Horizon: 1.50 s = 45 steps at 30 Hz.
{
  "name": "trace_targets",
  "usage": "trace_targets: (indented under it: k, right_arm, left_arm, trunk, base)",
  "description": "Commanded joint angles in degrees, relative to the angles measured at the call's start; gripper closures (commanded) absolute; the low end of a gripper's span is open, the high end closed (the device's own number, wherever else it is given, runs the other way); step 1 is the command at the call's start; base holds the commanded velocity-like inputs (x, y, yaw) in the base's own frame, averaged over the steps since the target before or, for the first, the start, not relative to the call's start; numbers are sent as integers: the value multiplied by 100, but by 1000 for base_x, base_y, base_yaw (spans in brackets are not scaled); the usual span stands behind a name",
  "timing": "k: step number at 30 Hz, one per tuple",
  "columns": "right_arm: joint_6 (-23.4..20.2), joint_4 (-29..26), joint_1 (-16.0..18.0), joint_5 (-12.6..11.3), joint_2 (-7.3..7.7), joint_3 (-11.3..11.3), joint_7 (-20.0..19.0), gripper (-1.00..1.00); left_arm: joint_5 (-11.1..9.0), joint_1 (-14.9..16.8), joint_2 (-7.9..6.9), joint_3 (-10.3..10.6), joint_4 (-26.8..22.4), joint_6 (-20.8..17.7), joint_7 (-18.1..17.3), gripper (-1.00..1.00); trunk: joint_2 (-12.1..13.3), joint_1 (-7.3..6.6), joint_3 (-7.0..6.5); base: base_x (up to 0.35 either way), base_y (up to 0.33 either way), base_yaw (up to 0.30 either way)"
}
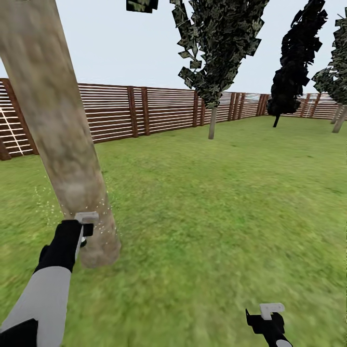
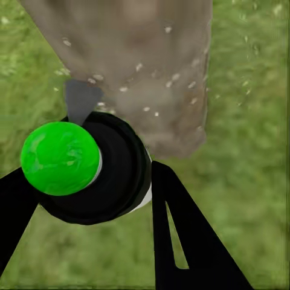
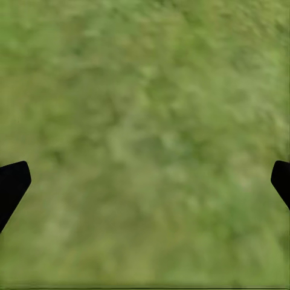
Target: In the garden, pick up the pesticide atomizer on the floor and spray pesticide onto both trees until each tree trunk is fully covered.
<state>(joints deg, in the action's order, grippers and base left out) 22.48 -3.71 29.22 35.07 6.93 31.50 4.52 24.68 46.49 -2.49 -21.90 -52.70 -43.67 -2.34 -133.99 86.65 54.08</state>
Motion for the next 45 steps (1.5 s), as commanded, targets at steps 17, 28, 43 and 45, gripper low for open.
trace_targets:
  k: [17, 28, 43, 45]
  right_arm:
    - [20, 9, 5, 57, 1, 31, 31, -100]
    - [20, 11, 5, 60, -8, 31, 33, -100]
    - [20, -179, 5, 136, -46, 4, -26, -100]
    - [20, -713, 5, 607, -176, -266, -523, -100]
  left_arm:
    - [3, 173, 204, 476, -866, -1234, -63, 100]
    - [19, 115, 90, 478, -1085, -1293, -65, 100]
    - [47, -1708, -339, 563, 42, 1340, -1205, 100]
    - [193, -1731, -689, 743, 573, 2156, -2303, 100]
  trunk:
    - [-2, -2, 5]
    - [-2, -2, 5]
    - [-2, -2, 5]
    - [-2, -2, 5]
  base:
    - [-56, 0, 0]
    - [-111, 34, 181]
    - [-57, 130, 91]
    - [0, 0, 0]
